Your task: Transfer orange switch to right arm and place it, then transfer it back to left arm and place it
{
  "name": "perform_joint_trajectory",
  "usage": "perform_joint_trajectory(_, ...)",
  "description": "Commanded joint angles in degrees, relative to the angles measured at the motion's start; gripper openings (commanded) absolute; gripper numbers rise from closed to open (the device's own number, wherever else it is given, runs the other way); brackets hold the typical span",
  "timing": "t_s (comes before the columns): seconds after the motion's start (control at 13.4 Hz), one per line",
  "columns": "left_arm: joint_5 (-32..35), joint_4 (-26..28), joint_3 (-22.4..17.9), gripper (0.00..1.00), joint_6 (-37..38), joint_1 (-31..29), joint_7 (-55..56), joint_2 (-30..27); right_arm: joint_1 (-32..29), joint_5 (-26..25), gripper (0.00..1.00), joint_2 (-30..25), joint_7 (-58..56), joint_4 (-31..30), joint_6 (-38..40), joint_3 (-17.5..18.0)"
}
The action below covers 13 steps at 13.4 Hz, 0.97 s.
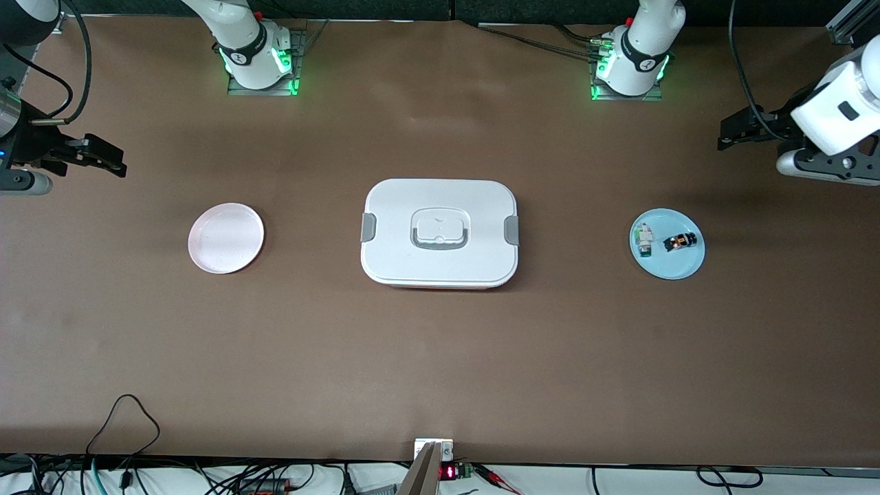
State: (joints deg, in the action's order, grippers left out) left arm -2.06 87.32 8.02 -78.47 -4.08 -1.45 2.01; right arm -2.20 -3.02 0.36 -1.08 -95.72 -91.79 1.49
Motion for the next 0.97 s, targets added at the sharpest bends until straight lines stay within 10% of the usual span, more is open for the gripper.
perform_joint_trajectory(0.0, -0.8, -0.9, -3.7, 1.0, 0.1, 2.3, -1.3, 0.1, 0.2, -0.8, 1.0, -0.6, 0.1, 0.4, 1.5, 0.2)
perform_joint_trajectory(0.89, 1.3, 0.2, -5.6, 1.0, -3.2, 2.1, -7.3, -0.2, -0.1, -0.8, 1.0, -2.6, 0.2, -2.8, 0.9, -0.2)
